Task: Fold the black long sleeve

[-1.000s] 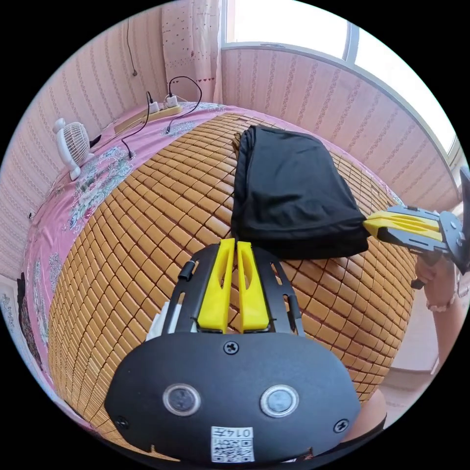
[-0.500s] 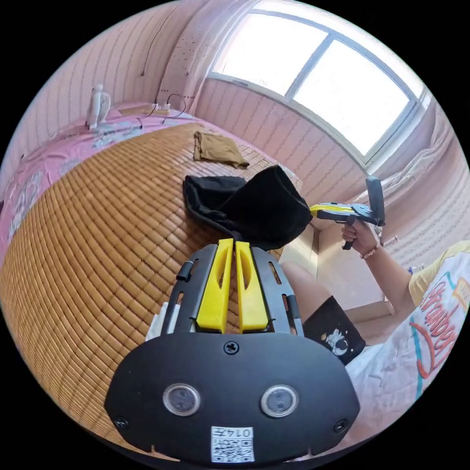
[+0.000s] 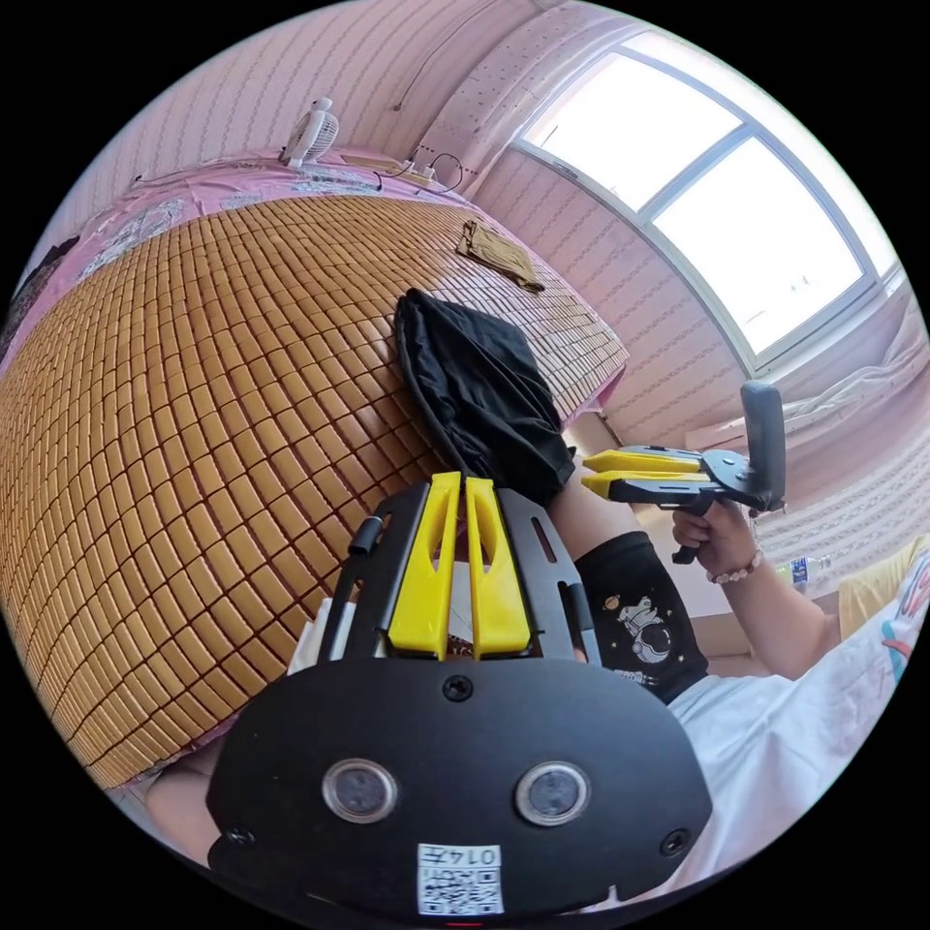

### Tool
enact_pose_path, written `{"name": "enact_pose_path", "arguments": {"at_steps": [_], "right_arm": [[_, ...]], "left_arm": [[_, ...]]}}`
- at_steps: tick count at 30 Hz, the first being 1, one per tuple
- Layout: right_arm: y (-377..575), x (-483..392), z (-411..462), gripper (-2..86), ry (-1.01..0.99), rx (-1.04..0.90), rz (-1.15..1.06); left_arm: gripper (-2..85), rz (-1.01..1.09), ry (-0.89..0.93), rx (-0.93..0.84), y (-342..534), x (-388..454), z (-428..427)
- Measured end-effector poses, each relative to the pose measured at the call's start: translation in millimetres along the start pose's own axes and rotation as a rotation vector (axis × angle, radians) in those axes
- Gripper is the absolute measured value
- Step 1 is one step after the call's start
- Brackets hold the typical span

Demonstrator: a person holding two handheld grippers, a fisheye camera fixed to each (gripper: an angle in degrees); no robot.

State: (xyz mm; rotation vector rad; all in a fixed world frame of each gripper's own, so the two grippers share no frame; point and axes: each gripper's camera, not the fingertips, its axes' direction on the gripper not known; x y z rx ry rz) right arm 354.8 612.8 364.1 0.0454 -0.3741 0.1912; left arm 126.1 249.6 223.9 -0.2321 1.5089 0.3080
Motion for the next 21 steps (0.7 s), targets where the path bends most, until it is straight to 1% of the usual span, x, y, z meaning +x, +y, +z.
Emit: {"name": "enact_pose_path", "arguments": {"at_steps": [2,4,6,7,8,10,12,15,17,19,20,21], "right_arm": [[-7.9,-3.0,15.4,9.3,0.002,-0.040,0.008],[-14.9,1.4,32.7,9.2,0.044,-0.109,0.048],[-20.5,12.0,43.7,5.9,0.019,-0.183,0.085],[-21.1,14.6,42.2,4.5,0.017,-0.186,0.094],[-20.5,19.9,30.8,1.7,0.016,-0.145,0.112],[-16.9,29.1,-1.2,0.6,-0.035,-0.033,0.123],[-1.2,49.2,-61.7,0.3,-0.099,0.179,0.187],[40.5,81.9,-124.7,0.3,-0.136,0.392,0.291],[68.6,102.6,-137.2,0.4,-0.121,0.406,0.355],[95.5,121.6,-132.7,0.4,-0.077,0.340,0.467],[112.9,128.6,-128.2,0.4,-0.087,0.313,0.518],[128.5,130.4,-126.2,0.4,-0.132,0.327,0.546]], "left_arm": [[-1.0,0.007,-0.011,0.003,-2.5,7.7,-8.8],[-1.0,0.001,-0.017,0.012,-5.8,14.4,-21.2],[-1.0,-0.012,-0.018,0.030,-7.9,18.3,-32.8],[-1.0,-0.014,-0.022,0.047,-9.6,21.3,-42.3],[-1.0,-0.014,-0.027,0.057,-10.8,23.1,-48.0],[-1.0,-0.008,-0.046,0.134,-16.5,30.5,-79.9],[-1.0,-0.006,-0.051,0.194,-19.8,34.6,-107.7],[-1.0,-0.024,-0.073,0.223,-14.5,37.6,-141.1],[-1.0,-0.085,-0.059,0.208,-3.4,34.7,-150.5],[-1.0,-0.139,0.015,0.222,17.0,35.1,-161.5],[-1.0,-0.145,0.022,0.229,21.7,37.4,-165.3],[-1.0,-0.152,0.017,0.245,29.5,44.1,-174.6]]}}
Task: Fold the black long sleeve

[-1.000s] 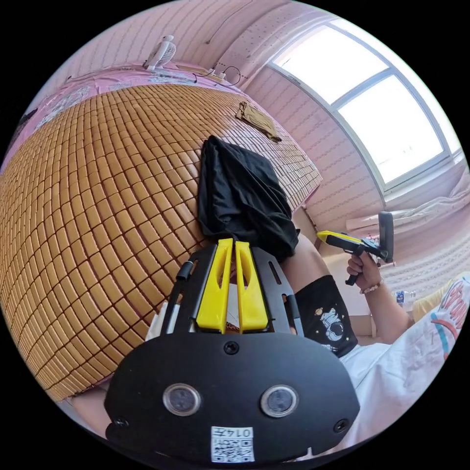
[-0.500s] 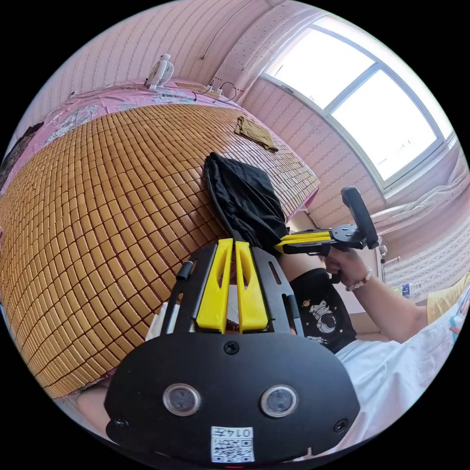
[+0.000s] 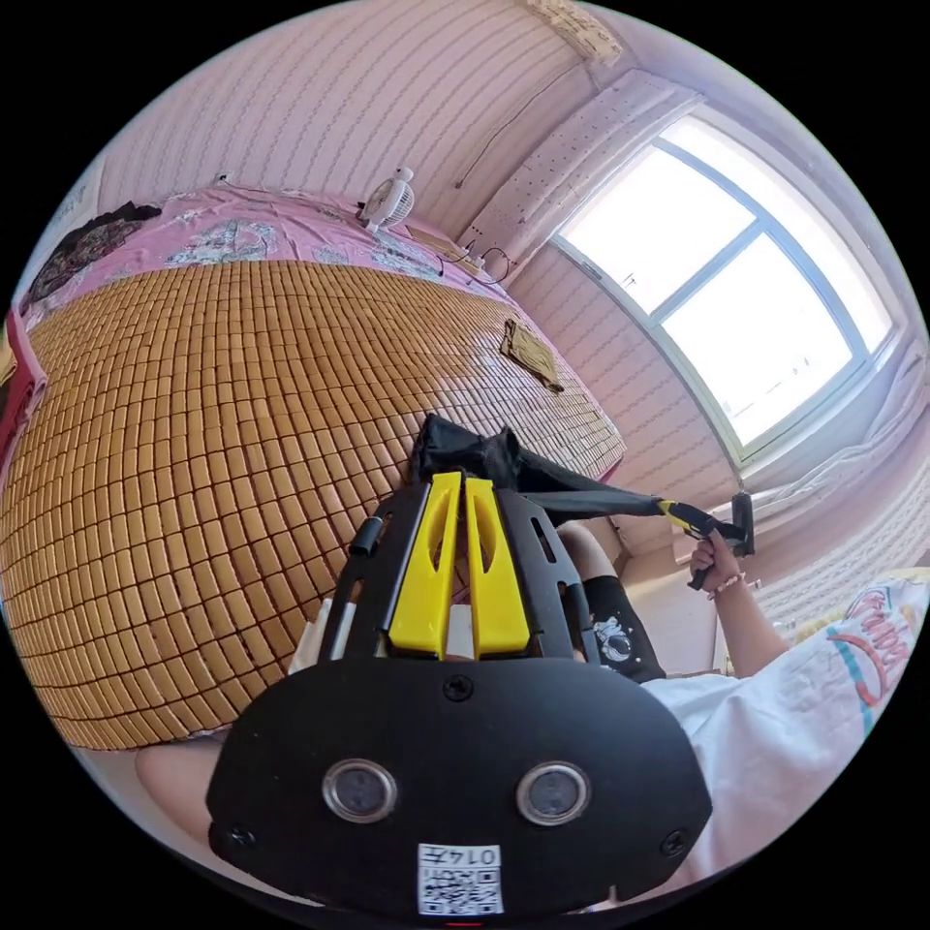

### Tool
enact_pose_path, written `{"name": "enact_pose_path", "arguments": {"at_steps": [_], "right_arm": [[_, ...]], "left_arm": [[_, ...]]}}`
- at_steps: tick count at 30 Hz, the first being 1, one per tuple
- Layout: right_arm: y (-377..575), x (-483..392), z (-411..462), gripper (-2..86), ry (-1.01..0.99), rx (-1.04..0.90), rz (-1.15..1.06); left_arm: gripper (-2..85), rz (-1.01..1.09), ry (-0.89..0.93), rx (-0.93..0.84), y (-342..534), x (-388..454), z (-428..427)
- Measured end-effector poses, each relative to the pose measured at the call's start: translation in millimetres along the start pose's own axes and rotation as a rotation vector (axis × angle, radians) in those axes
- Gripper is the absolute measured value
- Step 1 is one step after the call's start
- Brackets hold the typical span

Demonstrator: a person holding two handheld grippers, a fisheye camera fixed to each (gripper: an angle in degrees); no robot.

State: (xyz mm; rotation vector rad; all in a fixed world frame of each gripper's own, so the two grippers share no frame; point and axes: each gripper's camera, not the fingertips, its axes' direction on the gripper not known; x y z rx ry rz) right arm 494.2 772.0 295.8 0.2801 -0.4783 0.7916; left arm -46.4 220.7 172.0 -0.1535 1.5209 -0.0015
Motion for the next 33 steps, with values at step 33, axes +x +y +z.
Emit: {"name": "enact_pose_path", "arguments": {"at_steps": [33], "right_arm": [[-54.9,-421.5,-293.4,-0.2,-0.544,0.659,-1.077]], "left_arm": [[-1.0,0.486,-0.086,1.261,29.3,291.0,-563.3]]}}
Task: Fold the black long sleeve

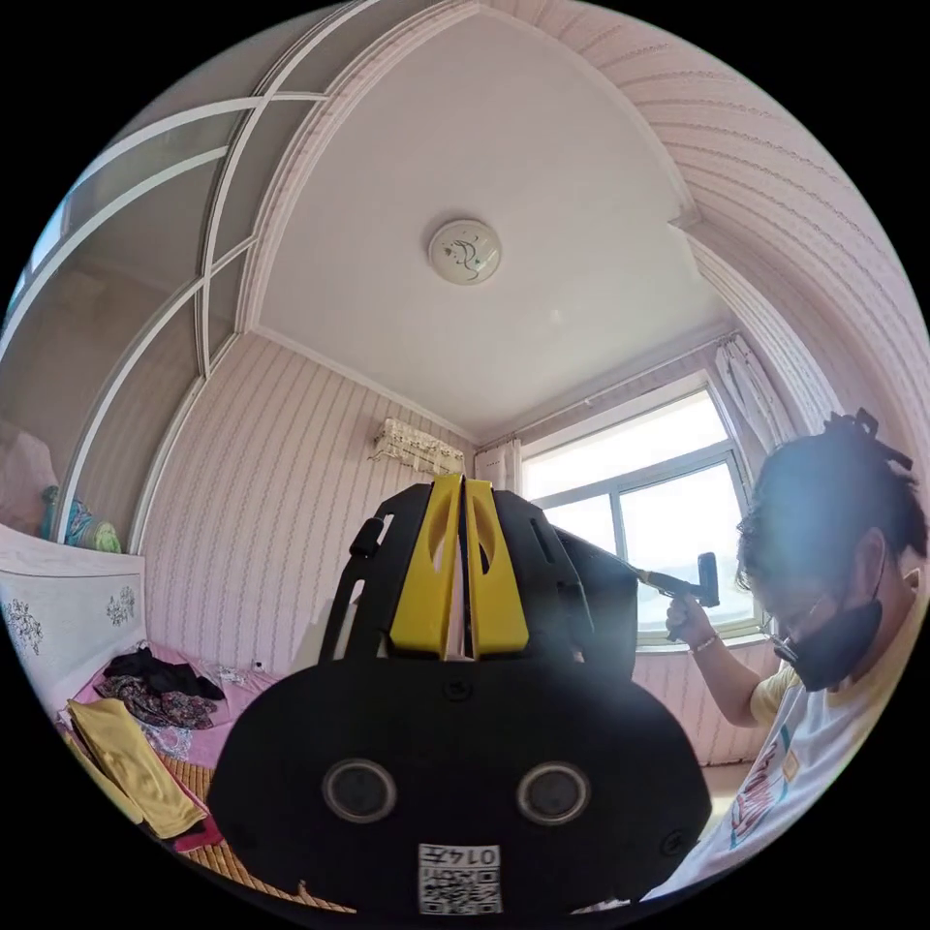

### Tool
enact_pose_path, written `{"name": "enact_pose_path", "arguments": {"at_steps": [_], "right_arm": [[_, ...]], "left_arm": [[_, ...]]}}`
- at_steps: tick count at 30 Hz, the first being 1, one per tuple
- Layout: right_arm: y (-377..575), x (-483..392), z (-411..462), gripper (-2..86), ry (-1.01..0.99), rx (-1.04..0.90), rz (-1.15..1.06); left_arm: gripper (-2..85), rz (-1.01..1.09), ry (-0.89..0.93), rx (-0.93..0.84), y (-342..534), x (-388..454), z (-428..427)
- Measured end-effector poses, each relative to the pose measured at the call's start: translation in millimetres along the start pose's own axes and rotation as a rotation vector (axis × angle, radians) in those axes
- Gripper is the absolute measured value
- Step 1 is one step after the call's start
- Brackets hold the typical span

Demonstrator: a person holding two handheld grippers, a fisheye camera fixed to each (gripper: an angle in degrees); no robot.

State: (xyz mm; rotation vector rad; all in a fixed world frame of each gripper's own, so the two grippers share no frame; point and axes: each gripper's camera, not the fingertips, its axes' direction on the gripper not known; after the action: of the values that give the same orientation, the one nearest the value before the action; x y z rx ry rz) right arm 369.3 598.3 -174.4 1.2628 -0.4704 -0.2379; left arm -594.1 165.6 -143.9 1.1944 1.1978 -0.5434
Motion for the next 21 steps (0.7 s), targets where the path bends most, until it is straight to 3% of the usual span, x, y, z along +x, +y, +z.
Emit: {"name": "enact_pose_path", "arguments": {"at_steps": [4,7,10,13,16,18,21], "right_arm": [[-1.7,36.9,49.7,-0.2,0.014,-0.098,0.073],[26.3,77.5,125.5,-0.2,0.111,-0.308,0.155],[70.2,123.4,202.9,-0.2,0.142,-0.498,0.288],[96.6,162.4,271.6,-0.2,0.154,-0.631,0.387],[61.6,189.6,306.8,-0.2,0.208,-0.527,0.380],[11.2,201.9,307.9,-0.1,0.187,-0.297,0.363],[-21.5,203.2,305.9,0.0,0.147,-0.131,0.295]], "left_arm": [[-1.0,-0.031,-0.148,-0.293,31.4,-36.4,78.8],[-1.0,-0.051,-0.273,-0.524,80.0,-71.7,142.2],[-1.0,-0.163,-0.363,-0.654,130.4,-113.0,189.3],[-1.0,-0.235,-0.434,-0.657,148.3,-139.1,224.5],[-1.0,-0.181,-0.413,-0.521,108.5,-133.5,252.0],[-1.0,-0.081,-0.397,-0.432,79.9,-114.9,260.6],[-1.0,0.083,-0.346,-0.363,64.5,-80.0,258.3]]}}
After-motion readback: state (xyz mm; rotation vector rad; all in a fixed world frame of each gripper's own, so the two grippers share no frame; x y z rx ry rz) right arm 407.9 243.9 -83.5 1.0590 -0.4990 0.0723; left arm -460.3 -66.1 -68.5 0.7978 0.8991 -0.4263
